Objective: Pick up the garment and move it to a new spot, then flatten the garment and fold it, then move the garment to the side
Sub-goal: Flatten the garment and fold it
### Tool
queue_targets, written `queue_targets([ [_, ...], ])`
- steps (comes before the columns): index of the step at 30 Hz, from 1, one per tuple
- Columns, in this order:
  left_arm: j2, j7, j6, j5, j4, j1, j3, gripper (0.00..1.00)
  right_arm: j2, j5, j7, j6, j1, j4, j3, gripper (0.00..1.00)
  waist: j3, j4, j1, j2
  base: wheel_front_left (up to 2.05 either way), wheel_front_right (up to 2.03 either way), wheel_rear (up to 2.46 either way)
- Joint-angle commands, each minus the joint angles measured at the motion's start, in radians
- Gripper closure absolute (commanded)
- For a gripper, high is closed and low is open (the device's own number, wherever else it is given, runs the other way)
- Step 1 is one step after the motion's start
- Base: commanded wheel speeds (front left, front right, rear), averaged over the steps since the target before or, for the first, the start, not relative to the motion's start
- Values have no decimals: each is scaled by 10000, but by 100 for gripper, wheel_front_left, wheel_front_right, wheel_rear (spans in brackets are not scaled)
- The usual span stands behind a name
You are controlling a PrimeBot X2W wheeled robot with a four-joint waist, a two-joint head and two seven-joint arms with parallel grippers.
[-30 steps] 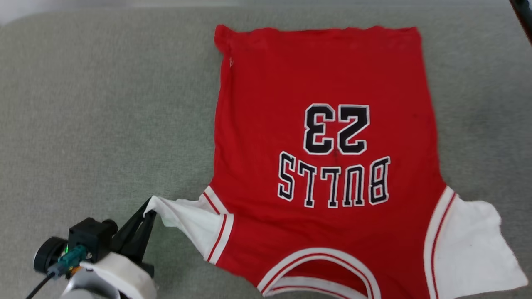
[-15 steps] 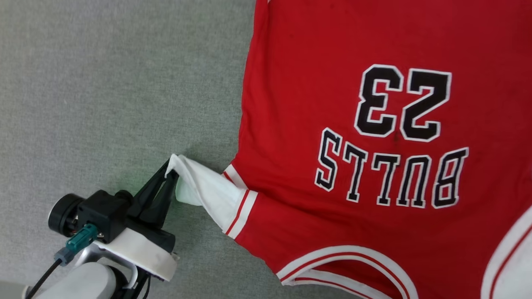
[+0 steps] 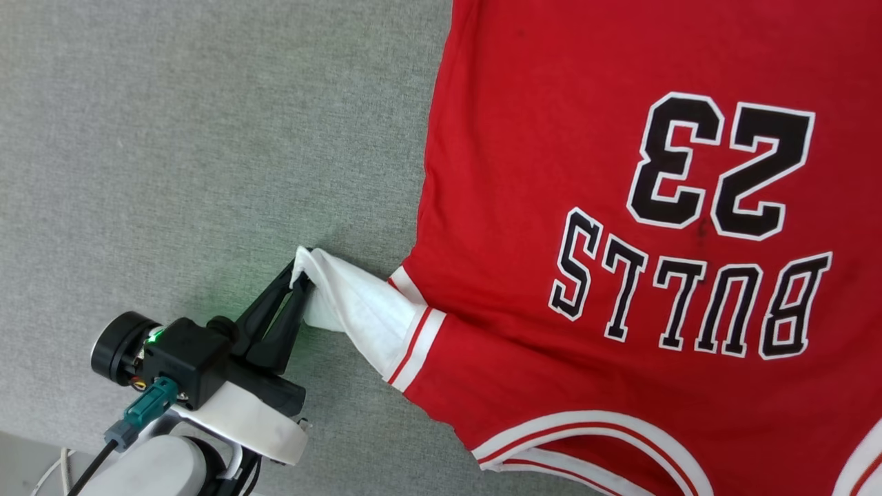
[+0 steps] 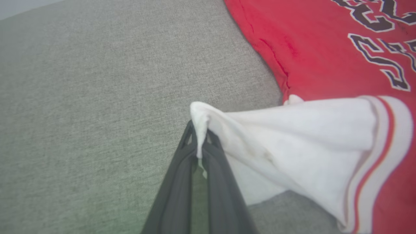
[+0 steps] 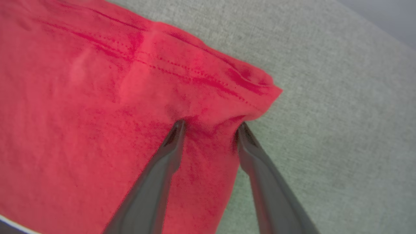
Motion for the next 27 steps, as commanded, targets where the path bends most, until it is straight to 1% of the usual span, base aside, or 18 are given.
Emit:
queue_targets([
  [1,5,-15,74,4,24,115,9,100,104,-45,-48,-4,398,171,77,100,-216,-81,-1,0,0,0,0],
  [3,7,-11,116,-40,103,245,-11,100,24,-83,-307,-5,238,61,61,100,-511,-178,-1,0,0,0,0],
  [6,-37,-14,233,-161,169,484,85,100,-70,231,-717,-5,270,-250,285,100,-1047,-365,-1,0,0,0,0],
  [9,-40,-17,336,-256,216,814,144,100,-532,793,-1143,-5,738,-824,907,100,-1654,-583,-1,0,0,0,0],
  [12,1,-19,465,-334,243,1158,228,100,-1293,1536,-1577,-5,1335,-1798,1657,100,-2229,-817,-1,0,0,0,0],
  [14,53,-20,544,-381,268,1424,257,100,-1921,1996,-1849,-5,1917,-2472,2095,100,-2613,-989,-1,0,0,0,0],
  [18,179,-21,705,-484,199,1889,353,100,-3223,2768,-2411,-5,3279,-3809,2603,100,-3228,-1327,-1,0,0,0,0],
  [23,388,-22,899,-643,108,2436,484,100,-4638,3370,-3098,-5,5493,-4883,2583,100,-3767,-1675,-1,0,0,0,0],
  [25,448,-23,955,-685,71,2599,558,100,-5017,3580,-3428,-5,6513,-5021,2352,100,-3877,-1790,-1,0,0,0,0],
  [27,488,-23,1020,-703,73,2750,617,100,-5189,3876,-3811,-5,7590,-4919,1968,100,-3952,-1883,-1,0,0,0,0],
])
